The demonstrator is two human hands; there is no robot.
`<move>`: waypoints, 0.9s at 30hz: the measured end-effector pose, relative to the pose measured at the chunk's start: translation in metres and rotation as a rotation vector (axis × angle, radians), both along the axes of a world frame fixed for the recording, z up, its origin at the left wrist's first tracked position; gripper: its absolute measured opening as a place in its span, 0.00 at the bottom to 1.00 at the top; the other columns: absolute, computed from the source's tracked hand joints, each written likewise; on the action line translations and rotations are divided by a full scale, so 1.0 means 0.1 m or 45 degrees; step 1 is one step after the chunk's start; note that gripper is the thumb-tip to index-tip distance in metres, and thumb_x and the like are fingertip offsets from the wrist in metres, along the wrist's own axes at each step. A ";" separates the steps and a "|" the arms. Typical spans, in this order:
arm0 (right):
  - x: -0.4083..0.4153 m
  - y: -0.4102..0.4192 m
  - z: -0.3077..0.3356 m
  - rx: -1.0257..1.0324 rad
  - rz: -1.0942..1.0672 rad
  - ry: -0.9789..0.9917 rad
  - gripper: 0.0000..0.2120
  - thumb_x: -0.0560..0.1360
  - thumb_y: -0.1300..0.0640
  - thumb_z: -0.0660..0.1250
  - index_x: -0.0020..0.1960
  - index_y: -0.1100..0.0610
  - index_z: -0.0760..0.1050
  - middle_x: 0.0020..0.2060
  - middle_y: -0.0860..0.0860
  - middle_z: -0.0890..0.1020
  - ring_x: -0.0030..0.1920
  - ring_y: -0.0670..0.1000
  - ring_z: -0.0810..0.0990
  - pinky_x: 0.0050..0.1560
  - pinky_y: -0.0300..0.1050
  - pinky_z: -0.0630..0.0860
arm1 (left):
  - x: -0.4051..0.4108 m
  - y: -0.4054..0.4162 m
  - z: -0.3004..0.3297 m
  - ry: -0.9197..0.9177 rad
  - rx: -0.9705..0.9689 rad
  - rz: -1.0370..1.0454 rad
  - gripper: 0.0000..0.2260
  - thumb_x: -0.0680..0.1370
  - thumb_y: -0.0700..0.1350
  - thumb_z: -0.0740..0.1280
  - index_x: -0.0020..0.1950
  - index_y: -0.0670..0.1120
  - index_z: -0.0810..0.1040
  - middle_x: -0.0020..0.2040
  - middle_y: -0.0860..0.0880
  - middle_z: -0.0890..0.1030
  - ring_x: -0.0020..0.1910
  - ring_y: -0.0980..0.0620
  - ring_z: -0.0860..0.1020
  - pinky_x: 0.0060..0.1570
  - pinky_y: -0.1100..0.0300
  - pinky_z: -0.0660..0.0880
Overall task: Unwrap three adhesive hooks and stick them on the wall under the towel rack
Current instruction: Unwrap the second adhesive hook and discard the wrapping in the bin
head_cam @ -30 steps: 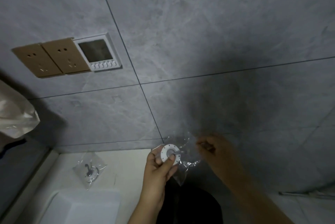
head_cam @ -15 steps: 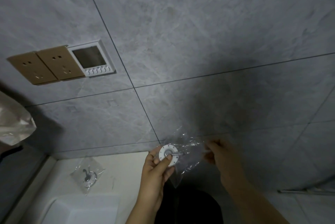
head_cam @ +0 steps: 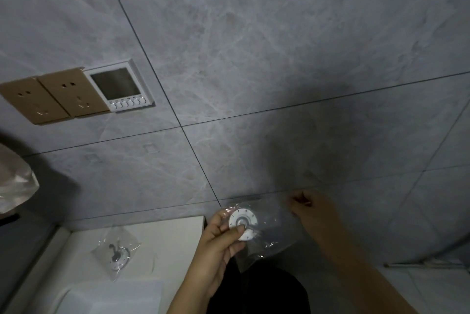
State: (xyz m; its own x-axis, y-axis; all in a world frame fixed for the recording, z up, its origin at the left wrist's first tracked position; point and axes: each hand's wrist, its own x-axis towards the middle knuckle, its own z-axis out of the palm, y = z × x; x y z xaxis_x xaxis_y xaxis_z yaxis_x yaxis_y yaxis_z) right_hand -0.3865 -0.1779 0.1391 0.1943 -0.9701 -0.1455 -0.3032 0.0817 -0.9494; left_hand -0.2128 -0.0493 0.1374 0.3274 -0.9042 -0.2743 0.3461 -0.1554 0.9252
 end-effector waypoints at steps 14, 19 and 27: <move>0.00 -0.07 0.15 -0.393 0.434 0.247 0.04 0.68 0.53 0.73 0.36 0.49 0.79 0.29 0.43 0.82 0.30 0.39 0.78 0.34 0.34 0.75 | 0.06 -0.07 -0.03 -0.056 0.021 0.091 0.22 0.65 0.45 0.74 0.59 0.49 0.78 0.53 0.45 0.85 0.53 0.47 0.83 0.45 0.60 0.79; 0.04 -0.02 0.12 -0.154 0.557 0.193 0.02 0.67 0.52 0.74 0.38 0.50 0.83 0.31 0.44 0.84 0.31 0.38 0.79 0.36 0.33 0.74 | 0.08 -0.05 -0.07 -0.093 0.008 0.026 0.19 0.69 0.42 0.73 0.58 0.49 0.77 0.52 0.44 0.85 0.52 0.48 0.83 0.44 0.62 0.78; 0.20 0.10 0.12 0.141 0.685 -0.120 0.09 0.68 0.60 0.74 0.42 0.47 0.85 0.39 0.48 0.87 0.41 0.47 0.85 0.43 0.42 0.81 | 0.10 -0.06 -0.08 -0.110 -0.055 -0.044 0.20 0.68 0.43 0.73 0.59 0.45 0.77 0.52 0.42 0.85 0.51 0.46 0.83 0.46 0.61 0.78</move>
